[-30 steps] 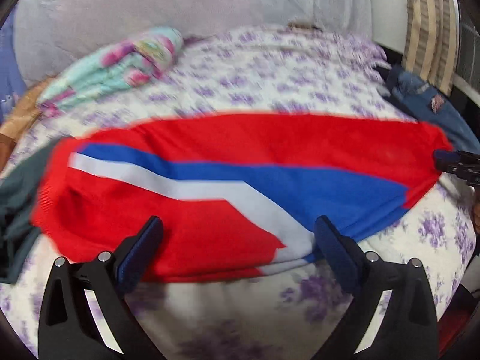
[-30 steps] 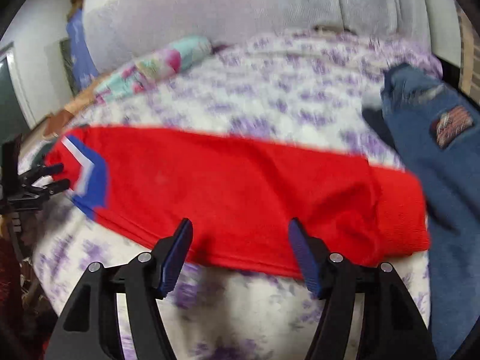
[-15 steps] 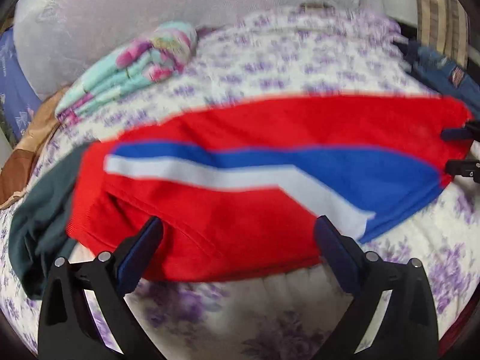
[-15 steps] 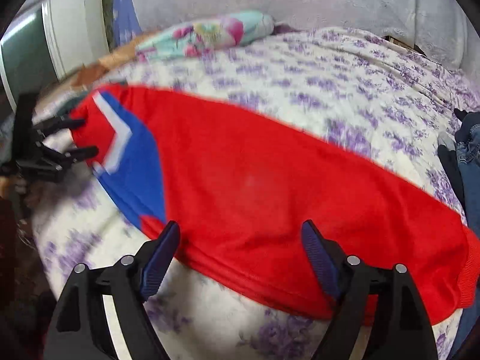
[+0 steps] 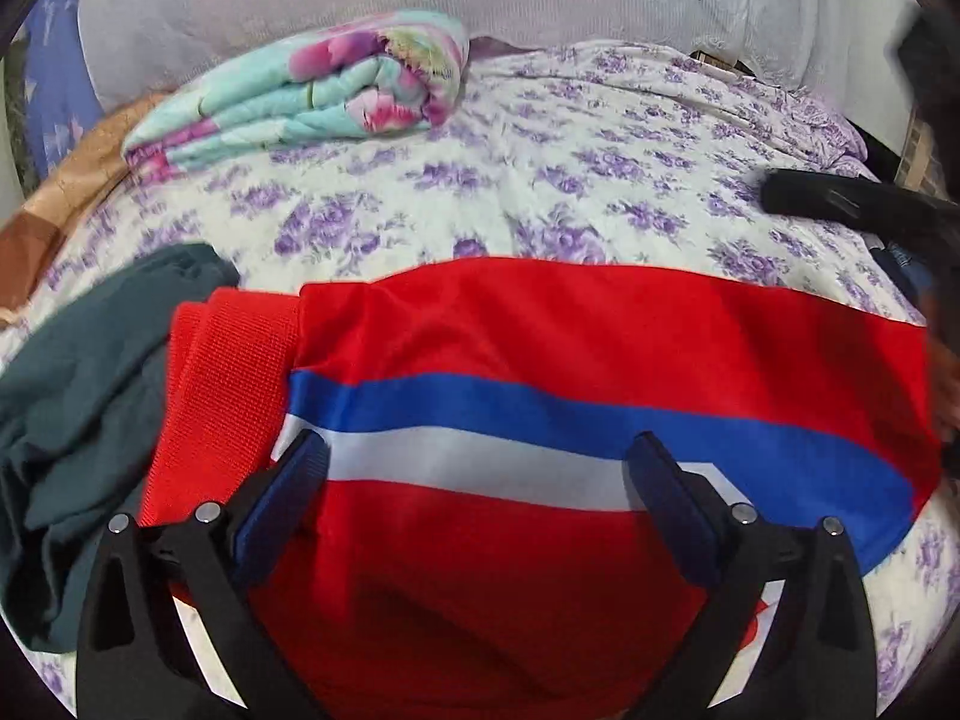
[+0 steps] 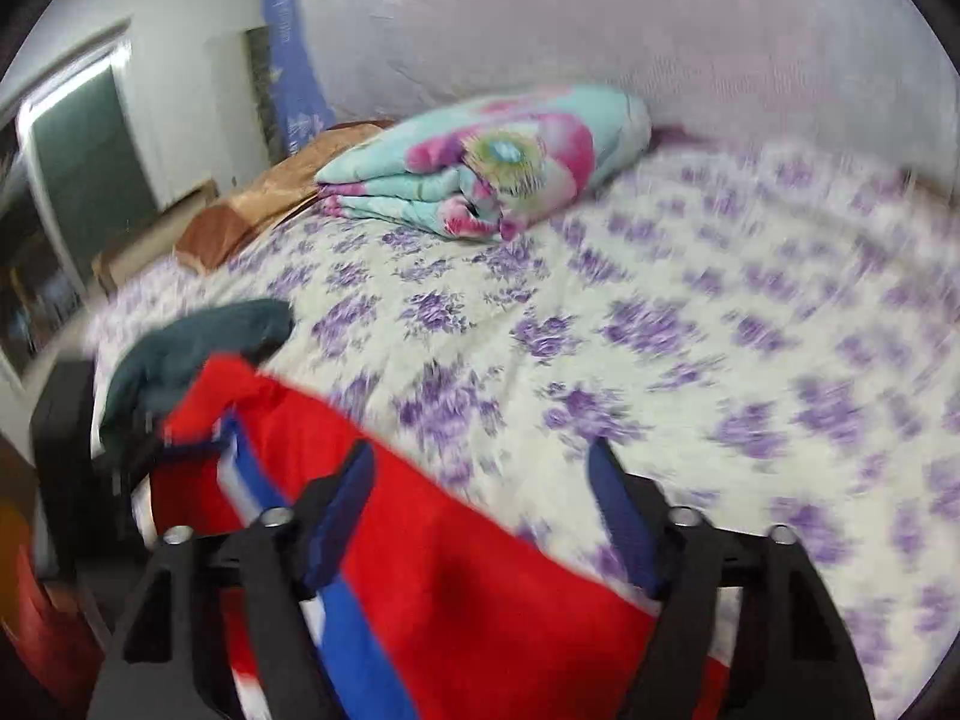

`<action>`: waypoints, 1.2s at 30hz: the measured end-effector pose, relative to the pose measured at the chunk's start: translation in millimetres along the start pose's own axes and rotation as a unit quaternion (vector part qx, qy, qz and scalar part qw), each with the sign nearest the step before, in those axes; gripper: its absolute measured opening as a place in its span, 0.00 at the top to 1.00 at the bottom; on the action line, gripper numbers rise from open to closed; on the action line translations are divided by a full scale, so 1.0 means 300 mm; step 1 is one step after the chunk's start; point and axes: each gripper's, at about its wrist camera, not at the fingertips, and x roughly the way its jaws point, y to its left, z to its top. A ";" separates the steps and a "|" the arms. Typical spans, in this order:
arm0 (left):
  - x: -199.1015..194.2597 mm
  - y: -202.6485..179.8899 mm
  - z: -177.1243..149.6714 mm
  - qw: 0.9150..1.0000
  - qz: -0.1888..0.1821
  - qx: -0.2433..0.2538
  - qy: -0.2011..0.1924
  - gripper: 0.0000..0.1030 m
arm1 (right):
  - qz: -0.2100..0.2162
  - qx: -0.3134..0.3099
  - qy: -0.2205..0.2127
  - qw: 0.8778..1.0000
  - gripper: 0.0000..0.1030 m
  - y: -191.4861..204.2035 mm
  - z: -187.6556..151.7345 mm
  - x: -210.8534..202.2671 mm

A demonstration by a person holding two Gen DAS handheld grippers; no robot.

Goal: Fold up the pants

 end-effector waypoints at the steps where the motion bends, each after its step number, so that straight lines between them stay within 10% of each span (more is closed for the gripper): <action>1: 0.004 0.005 0.003 1.000 -0.003 -0.003 0.000 0.05 | 0.003 0.006 0.016 1.000 0.53 0.002 -0.001 0.042; 4: 0.009 -0.004 0.003 1.000 0.003 0.003 0.001 0.05 | -0.001 -0.053 0.063 0.997 0.72 0.085 -0.072 0.153; 13: 0.001 -0.009 -0.005 1.000 0.006 0.008 0.002 0.05 | 0.013 -0.145 0.071 0.987 0.74 0.220 -0.214 0.072; 20: 0.001 -0.012 -0.005 1.000 0.009 0.010 0.003 0.05 | 0.083 -0.074 0.101 0.989 0.59 0.157 -0.199 0.128; 22: 0.003 -0.016 -0.004 1.000 0.012 0.010 0.005 0.05 | 0.114 -0.031 0.104 0.988 0.64 0.110 -0.150 0.179; 23: 0.006 -0.017 -0.003 1.000 0.014 0.012 0.006 0.05 | 0.101 -0.008 0.102 0.990 0.83 0.073 -0.114 0.219; 26: 0.008 -0.021 -0.003 1.000 0.020 0.016 0.007 0.05 | 0.129 0.071 0.099 0.984 0.85 0.002 -0.077 0.244; 31: 0.003 -0.014 -0.005 1.000 0.014 0.011 0.004 0.05 | 0.068 0.025 0.036 0.997 0.80 0.019 -0.102 0.063; 36: 0.005 -0.011 -0.002 1.000 0.012 0.009 0.004 0.04 | 0.024 -0.017 0.083 0.996 0.77 0.033 -0.182 0.113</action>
